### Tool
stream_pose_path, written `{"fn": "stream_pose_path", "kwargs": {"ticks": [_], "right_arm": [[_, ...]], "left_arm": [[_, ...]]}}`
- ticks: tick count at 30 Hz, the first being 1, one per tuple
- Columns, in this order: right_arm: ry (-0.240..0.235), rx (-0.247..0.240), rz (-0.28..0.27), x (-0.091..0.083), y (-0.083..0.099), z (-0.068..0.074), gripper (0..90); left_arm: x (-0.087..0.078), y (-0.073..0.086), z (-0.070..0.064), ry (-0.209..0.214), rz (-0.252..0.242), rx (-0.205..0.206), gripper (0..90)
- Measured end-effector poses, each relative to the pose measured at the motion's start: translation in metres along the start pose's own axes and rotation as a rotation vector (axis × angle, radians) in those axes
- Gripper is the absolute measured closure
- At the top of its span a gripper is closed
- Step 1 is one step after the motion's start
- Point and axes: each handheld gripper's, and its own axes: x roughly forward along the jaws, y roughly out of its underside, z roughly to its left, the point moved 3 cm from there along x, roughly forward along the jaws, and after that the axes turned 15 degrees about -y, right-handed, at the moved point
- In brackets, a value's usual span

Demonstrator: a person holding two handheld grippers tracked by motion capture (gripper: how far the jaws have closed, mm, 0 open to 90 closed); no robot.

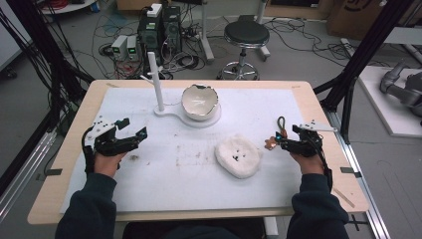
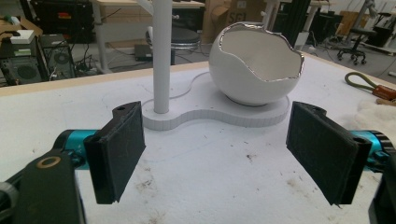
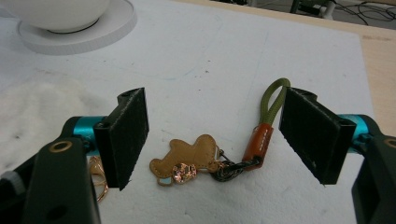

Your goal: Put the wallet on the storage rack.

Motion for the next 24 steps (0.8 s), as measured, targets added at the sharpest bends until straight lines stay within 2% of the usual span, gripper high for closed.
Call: {"fn": "stream_pose_path", "kwargs": {"ticks": [6,7,10,11,16,18,19,20,21,22,23,24], "right_arm": [[-0.025,-0.003,0.004,0.001,0.000,0.002,26.1],[-0.041,0.002,0.004,0.000,-0.001,0.003,32.0],[-0.052,0.004,0.002,0.000,-0.001,0.003,36.9],[-0.076,0.006,0.005,-0.001,-0.001,0.004,42.8],[-0.143,-0.015,0.009,0.001,-0.003,0.012,49.9],[-0.181,-0.030,0.023,0.005,-0.004,0.022,49.0],[-0.181,-0.030,0.023,0.005,-0.004,0.022,49.0],[-0.200,-0.033,0.032,0.007,-0.004,0.025,46.6],[-0.216,-0.036,0.045,0.010,-0.004,0.029,43.8],[-0.245,-0.048,0.081,0.017,-0.002,0.038,40.1],[-0.245,-0.048,0.081,0.017,-0.002,0.038,40.1],[-0.257,-0.056,0.103,0.021,-0.001,0.042,39.1]], "left_arm": [[0.003,0.001,-0.002,-0.002,0.014,-0.006,20.3],[0.004,0.002,-0.003,0.002,0.016,-0.005,20.7],[0.004,0.002,-0.004,0.004,0.018,-0.005,20.7],[0.004,0.002,-0.004,0.006,0.018,-0.001,21.2],[0.004,0.003,-0.002,-0.003,0.033,0.008,22.6],[0.004,0.003,-0.002,-0.002,0.035,0.010,22.6],[0.003,0.003,-0.002,0.000,0.035,0.008,22.6],[0.003,0.003,-0.003,0.000,0.032,0.006,22.6],[0.003,0.002,-0.003,0.001,0.033,0.012,22.6],[0.003,0.003,-0.005,0.005,0.031,0.014,22.8],[0.003,0.003,-0.005,0.005,0.031,0.014,22.8],[0.003,0.003,-0.006,0.011,0.032,0.017,22.8]]}}
